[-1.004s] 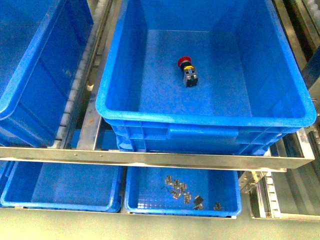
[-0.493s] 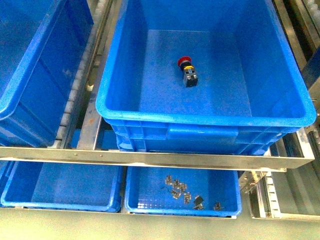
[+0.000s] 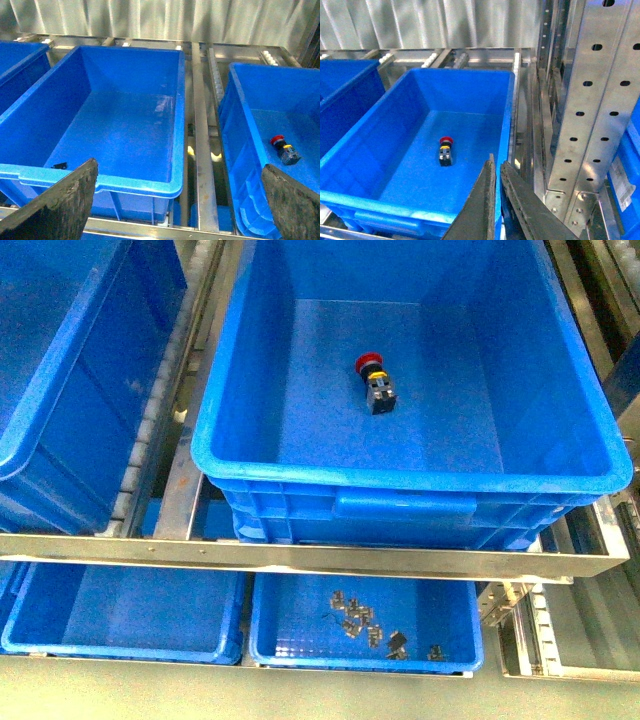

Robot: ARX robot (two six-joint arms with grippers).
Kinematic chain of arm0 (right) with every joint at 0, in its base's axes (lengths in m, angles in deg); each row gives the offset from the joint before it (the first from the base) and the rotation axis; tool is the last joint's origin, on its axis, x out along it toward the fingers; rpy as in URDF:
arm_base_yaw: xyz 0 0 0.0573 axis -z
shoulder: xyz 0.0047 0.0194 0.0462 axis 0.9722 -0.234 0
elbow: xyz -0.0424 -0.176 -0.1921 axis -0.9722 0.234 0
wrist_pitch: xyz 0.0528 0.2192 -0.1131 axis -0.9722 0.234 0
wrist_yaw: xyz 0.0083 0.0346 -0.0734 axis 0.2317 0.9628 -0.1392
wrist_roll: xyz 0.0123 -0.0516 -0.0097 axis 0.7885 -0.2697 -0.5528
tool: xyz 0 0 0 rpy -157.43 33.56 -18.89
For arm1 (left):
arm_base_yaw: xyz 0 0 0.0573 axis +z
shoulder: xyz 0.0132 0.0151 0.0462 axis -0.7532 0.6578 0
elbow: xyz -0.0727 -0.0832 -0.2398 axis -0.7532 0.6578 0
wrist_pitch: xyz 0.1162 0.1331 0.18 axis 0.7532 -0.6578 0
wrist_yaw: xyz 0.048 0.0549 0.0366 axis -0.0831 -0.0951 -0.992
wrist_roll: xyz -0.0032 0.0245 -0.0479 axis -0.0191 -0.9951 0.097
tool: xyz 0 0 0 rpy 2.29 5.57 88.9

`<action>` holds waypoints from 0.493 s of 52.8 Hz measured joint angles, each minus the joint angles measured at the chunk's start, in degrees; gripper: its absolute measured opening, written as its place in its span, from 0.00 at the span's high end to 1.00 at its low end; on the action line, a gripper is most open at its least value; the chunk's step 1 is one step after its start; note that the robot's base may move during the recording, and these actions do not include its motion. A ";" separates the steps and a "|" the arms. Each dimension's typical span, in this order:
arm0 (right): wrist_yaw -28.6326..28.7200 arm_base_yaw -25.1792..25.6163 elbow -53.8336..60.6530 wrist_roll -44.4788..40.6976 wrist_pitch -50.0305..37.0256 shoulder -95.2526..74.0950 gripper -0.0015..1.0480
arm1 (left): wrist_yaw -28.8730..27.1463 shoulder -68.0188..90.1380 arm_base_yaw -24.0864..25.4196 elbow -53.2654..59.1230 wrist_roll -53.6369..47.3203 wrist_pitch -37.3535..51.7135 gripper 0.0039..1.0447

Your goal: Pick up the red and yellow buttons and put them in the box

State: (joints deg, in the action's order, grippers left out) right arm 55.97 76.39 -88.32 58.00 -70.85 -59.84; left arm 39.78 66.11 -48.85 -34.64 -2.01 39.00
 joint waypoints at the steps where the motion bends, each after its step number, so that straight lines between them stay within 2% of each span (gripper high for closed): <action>1: -0.02 0.00 0.00 0.00 0.31 0.31 0.96 | 0.02 0.00 0.00 0.00 0.00 0.00 0.07; 11: -0.02 0.00 0.00 0.00 3.17 3.15 0.96 | 0.00 0.00 0.00 0.00 0.00 0.00 0.07; 15: -0.09 0.00 -0.02 0.00 12.26 10.36 0.96 | -0.02 0.00 0.00 0.00 0.00 0.00 0.07; 26: -0.04 0.00 -0.02 0.00 13.16 12.81 0.96 | 0.00 0.00 0.00 0.00 -0.02 0.00 0.07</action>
State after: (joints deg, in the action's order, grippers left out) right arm 55.93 76.39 -88.34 58.00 -57.70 -47.03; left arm 39.78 66.11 -48.85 -34.64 -2.03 39.00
